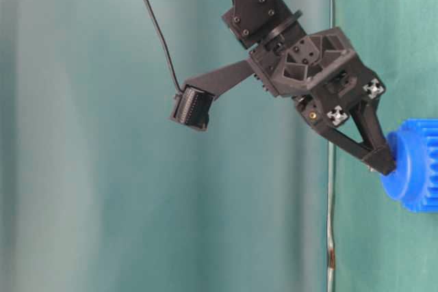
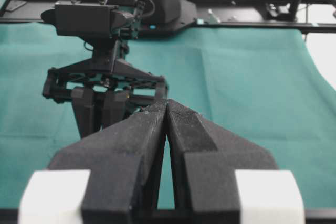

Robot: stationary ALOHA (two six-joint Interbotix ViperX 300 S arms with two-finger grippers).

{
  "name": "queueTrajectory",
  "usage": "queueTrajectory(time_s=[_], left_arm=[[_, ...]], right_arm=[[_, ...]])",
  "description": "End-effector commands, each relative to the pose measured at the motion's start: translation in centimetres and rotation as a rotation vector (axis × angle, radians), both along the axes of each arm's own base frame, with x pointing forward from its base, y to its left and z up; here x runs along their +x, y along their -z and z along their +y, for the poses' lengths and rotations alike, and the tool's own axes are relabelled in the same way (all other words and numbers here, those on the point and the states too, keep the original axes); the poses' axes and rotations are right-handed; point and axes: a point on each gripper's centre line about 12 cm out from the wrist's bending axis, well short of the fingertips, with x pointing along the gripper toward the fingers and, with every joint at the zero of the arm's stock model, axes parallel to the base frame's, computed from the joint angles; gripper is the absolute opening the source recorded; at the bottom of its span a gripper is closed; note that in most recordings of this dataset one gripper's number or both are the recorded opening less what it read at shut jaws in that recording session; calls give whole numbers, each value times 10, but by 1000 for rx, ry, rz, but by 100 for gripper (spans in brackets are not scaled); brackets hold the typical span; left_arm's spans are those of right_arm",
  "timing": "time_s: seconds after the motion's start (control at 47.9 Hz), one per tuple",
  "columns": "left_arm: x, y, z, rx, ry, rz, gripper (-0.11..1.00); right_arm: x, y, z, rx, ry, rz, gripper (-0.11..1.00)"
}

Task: Insert the shaft placed at a random location into the center hole of the medium gear at another random location.
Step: 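Open the right gripper and raise it off the shaft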

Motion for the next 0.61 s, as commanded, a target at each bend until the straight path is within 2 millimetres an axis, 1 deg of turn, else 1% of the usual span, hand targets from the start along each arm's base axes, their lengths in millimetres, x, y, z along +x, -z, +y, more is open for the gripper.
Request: queueTrajectory(time_s=[0.0, 0.501, 0.543, 0.584], left_arm=[[2, -7, 0, 1, 2, -15, 0], [2, -6, 0, 0, 2, -14, 0], [2, -7, 0, -2, 2, -15, 0], [2, -7, -1, 0, 4, -15, 0]], right_arm=[[5, -10, 1, 13, 7, -25, 14], [5, -9, 1, 23, 17, -25, 15], [5, -10, 1, 24, 18, -26, 17], [5, -9, 1, 25, 19, -25, 25]])
